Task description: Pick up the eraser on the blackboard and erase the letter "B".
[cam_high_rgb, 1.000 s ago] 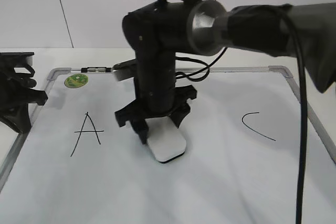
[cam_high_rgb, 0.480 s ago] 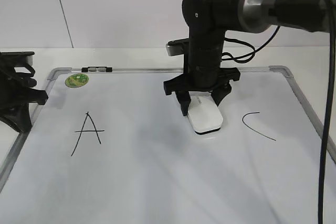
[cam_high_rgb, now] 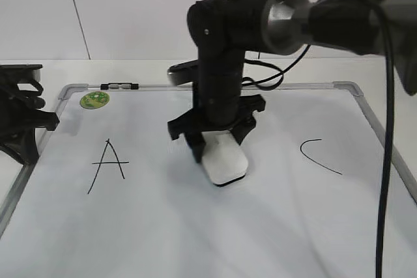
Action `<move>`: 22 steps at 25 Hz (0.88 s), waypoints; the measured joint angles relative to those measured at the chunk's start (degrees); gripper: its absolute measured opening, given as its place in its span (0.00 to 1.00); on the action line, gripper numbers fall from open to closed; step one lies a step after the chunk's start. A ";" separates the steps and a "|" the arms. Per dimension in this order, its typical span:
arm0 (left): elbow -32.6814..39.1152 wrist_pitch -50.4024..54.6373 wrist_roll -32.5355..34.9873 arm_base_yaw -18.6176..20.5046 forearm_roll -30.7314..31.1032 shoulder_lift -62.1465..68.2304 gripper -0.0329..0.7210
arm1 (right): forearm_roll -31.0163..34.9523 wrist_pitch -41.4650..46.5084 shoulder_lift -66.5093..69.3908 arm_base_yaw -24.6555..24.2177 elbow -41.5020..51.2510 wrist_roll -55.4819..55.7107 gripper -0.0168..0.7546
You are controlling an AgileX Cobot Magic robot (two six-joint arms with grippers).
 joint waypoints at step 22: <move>0.00 -0.32 0.00 0.00 -0.14 0.00 0.09 | 4.06 -0.10 0.13 6.71 0.00 -1.76 0.72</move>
